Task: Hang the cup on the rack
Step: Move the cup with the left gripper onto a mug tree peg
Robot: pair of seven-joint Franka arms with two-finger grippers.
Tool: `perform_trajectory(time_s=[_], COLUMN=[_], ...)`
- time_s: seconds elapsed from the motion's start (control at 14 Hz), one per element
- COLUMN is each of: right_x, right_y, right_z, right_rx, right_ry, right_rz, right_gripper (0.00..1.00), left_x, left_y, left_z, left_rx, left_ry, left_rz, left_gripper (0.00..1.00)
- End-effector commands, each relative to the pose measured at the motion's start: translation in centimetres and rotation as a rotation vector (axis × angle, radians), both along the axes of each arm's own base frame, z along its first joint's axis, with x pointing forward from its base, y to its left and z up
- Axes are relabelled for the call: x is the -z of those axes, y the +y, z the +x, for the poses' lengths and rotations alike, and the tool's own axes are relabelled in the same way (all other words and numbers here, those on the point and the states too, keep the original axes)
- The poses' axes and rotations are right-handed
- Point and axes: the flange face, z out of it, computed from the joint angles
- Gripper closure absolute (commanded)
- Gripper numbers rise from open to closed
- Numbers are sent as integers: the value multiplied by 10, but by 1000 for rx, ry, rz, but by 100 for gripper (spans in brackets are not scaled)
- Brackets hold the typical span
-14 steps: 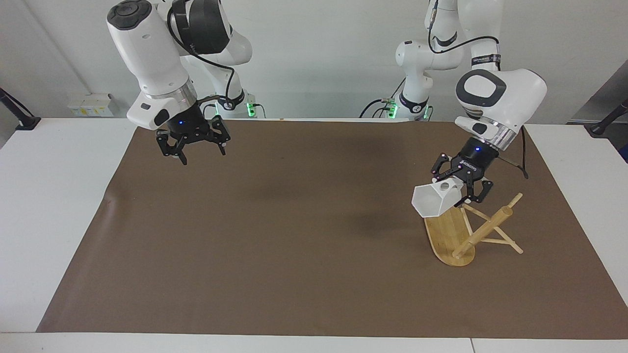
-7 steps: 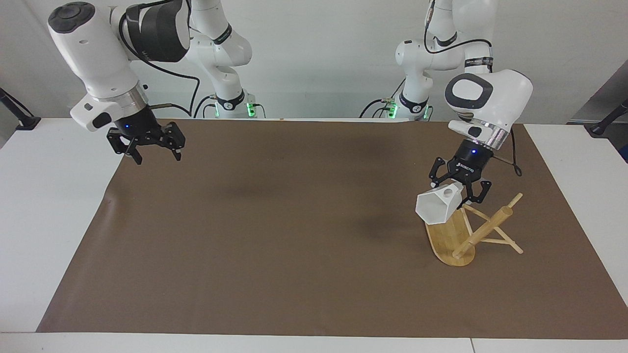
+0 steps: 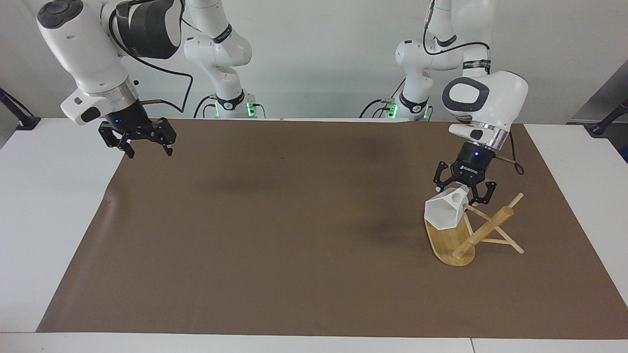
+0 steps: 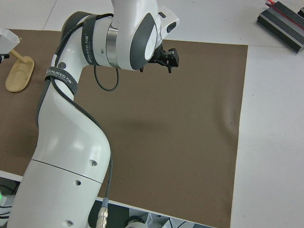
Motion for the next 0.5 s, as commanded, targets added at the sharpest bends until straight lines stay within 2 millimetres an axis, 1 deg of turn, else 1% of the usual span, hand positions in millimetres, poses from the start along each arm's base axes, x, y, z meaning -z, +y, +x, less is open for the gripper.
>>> perform_trajectory(time_s=[0.0,0.14,0.21,0.43], right_x=[0,2,6,6], right_y=[-3,-3,-2,0], right_z=[-15,-24,-26,-24], right_rx=[-10,-10,-10,6], right_ry=[4,10,19,10], right_rz=[-9,-8,-7,-6], right_gripper=[0,0,0,0], left_x=[8,12,17,24], left_y=[-6,-8,-11,-11], left_z=[-5,-5,-5,-3], left_rx=[-27,-40,-49,-96], left_ry=[-2,-10,5,38], left_rz=[8,20,9,-24], left_gripper=[100,100,100,100])
